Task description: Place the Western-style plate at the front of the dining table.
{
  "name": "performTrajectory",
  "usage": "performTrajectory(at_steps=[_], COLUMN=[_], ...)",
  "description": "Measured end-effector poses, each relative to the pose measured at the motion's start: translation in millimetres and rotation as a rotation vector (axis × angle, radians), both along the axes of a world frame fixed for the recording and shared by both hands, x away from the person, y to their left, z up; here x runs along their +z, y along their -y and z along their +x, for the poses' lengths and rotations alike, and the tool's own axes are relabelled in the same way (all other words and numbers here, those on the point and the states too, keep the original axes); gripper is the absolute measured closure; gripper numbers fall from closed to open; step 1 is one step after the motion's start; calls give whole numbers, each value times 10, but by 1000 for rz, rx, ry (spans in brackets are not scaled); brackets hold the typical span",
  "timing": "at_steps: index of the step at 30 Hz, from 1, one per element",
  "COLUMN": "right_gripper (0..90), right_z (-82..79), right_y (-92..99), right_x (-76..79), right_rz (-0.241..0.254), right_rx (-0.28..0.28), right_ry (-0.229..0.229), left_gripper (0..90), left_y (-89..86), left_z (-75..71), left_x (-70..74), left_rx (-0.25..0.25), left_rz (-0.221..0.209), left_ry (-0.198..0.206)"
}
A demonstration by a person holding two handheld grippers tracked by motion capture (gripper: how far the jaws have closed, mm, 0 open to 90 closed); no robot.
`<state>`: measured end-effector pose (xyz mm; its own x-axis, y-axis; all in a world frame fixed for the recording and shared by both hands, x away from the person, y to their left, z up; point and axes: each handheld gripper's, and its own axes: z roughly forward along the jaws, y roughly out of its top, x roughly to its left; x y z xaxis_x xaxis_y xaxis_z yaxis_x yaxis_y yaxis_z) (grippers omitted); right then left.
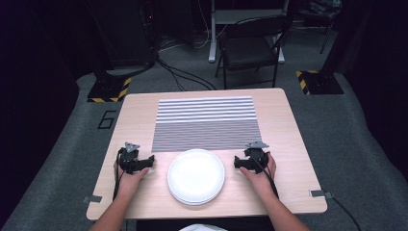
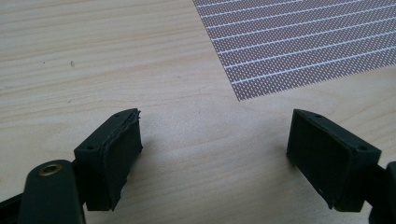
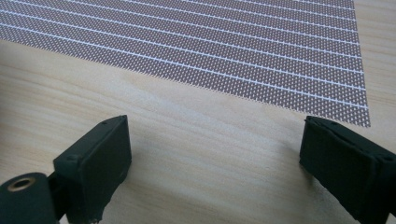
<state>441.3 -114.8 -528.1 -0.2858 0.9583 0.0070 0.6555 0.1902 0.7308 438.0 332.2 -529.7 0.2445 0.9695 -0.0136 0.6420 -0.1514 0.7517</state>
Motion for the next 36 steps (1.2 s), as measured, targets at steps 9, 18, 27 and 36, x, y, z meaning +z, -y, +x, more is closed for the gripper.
performTrajectory(at_steps=[9,18,27,36], right_gripper=[93,142,188,307], right_z=[-1,-16,-20,-34], right_y=[-5,-9,-7,19], right_x=[-2,4,8,32], right_rz=[0,-3,8,7], right_rx=[-6,5,-11,-32], right_ry=[7,14,20,25], left_gripper=[179,213,262,370], left_y=[-2,-8,-13,2], left_z=[-1,-9,-12,-22], left_x=[3,3,9,26], left_rx=[-1,5,11,7], left_rz=[0,-6,1,-28], left_ry=[-3,6,9,12])
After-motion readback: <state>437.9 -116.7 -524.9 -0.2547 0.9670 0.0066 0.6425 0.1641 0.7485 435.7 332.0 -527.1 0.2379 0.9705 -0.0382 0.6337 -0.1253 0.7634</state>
